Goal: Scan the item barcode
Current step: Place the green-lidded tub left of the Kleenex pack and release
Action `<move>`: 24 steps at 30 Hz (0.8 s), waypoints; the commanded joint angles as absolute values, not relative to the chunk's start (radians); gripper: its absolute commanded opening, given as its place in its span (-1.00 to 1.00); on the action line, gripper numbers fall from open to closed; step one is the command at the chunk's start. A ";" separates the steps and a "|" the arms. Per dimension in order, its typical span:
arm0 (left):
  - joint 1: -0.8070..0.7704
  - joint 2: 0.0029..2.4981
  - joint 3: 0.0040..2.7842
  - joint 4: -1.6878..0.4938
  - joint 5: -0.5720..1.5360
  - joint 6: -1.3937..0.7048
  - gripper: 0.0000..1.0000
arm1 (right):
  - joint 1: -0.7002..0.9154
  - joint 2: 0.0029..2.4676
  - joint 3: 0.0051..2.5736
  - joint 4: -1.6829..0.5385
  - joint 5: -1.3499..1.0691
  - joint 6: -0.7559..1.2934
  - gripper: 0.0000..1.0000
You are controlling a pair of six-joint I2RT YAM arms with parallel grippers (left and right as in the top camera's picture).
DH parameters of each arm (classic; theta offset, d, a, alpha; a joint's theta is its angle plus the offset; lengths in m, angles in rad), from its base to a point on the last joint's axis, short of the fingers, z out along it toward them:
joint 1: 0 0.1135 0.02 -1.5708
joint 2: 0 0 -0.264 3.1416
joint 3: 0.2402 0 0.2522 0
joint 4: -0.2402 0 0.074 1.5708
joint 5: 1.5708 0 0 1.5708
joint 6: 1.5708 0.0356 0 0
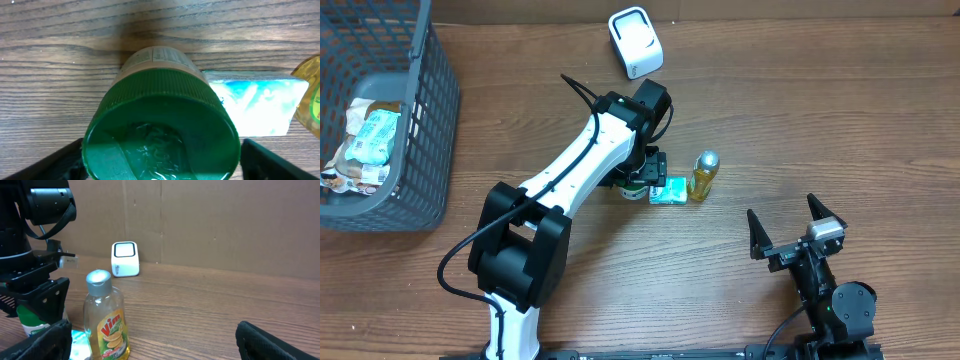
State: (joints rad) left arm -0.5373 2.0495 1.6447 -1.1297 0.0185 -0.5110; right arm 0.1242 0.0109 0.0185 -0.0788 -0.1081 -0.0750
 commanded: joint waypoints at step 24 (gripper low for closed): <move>-0.464 2.030 2.036 -1.442 -0.070 -0.440 0.95 | 0.122 0.004 0.008 -0.074 -0.114 -0.076 1.00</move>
